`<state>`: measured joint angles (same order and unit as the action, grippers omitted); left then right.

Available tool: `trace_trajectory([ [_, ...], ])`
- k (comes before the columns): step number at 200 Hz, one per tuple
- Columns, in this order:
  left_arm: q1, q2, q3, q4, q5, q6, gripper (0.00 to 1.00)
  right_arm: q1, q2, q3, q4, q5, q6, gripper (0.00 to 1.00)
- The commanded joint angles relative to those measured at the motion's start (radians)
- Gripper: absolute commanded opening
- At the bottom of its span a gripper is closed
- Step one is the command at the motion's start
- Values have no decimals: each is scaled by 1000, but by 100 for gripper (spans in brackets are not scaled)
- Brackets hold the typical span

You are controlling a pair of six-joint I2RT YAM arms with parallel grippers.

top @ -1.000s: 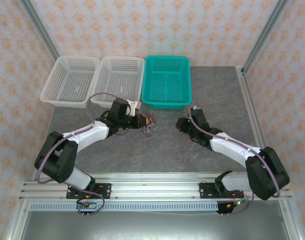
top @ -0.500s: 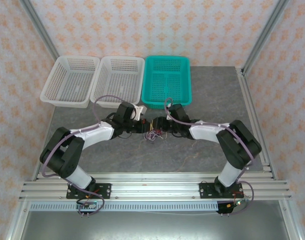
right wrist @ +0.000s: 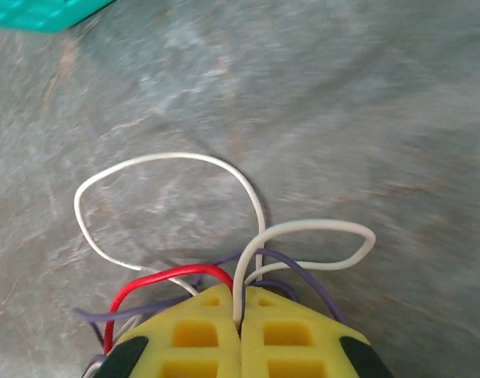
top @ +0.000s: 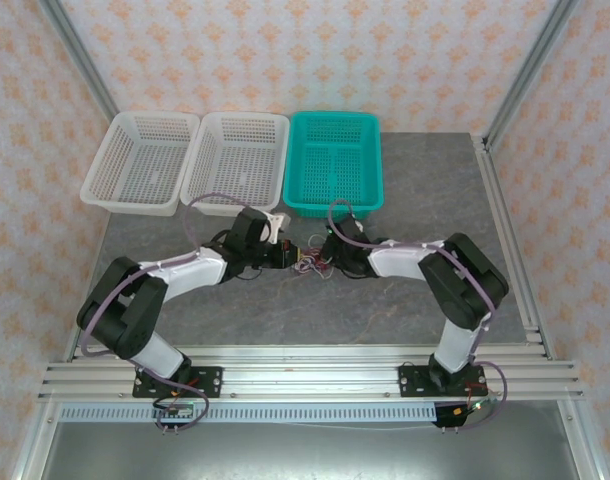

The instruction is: Untangle the cables

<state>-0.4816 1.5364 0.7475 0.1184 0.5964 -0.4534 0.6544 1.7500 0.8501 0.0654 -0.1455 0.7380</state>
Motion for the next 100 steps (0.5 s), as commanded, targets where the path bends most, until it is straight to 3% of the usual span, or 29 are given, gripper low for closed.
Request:
trace_trajectory([
  [1, 29, -61, -44, -1, -134, -30, 0, -27, -61, -89, -101, 210, 76, 0],
  [39, 141, -107, -139, 54, -169, -127, 0, -148, -215, -213, -160, 310, 159, 0],
  [72, 158, -110, -145, 10, -194, -120, 0, -283, -403, -340, -199, 354, 201, 0],
  [100, 158, -97, -147, 32, -191, -140, 0, -319, -558, -360, -296, 445, 176, 0],
])
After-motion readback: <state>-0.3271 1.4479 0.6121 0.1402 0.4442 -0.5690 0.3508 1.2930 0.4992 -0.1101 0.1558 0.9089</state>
